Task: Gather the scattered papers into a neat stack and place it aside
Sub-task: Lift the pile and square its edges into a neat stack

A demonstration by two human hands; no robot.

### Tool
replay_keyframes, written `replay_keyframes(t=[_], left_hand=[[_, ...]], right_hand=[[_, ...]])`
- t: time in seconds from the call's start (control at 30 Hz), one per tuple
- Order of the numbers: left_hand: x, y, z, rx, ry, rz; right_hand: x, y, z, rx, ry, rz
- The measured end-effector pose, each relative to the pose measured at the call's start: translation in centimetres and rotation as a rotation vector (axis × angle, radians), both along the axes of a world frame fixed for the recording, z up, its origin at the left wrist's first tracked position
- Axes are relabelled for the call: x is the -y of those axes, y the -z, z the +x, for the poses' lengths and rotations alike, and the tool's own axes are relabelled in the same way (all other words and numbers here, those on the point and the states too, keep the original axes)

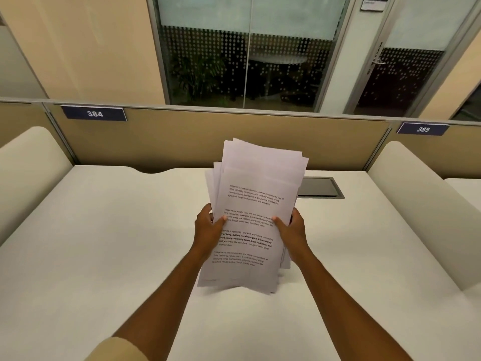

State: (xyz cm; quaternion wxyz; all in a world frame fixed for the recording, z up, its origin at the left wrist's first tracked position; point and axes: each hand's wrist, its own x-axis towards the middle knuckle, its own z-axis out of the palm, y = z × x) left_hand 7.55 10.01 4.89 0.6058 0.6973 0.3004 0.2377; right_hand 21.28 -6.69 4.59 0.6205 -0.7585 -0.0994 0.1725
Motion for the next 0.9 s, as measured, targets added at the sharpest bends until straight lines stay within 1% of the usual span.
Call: replay_keyframes(t=[0.17,0.37,0.67,0.9], left_hand=[[0.6,-0.9,0.8,0.049,-0.088,0.077],[1.3,-1.0,0.9,0.096,-0.150,0.051],[1.4,-0.6,0.4,0.068,-0.188,-0.011],[1.3,-1.0,0.1,0.113,-0.168,-0.006]], right_hand=[[-0.2,-2.0,-0.1,0.112,0.009,0.059],[-0.4,-2.4,-0.6,0.188,0.020,0.116],[-0.4,-1.8,-1.3,0.182,0.019,0.123],[-0.1,-1.5,-1.8,0.170,-0.016,0.084]])
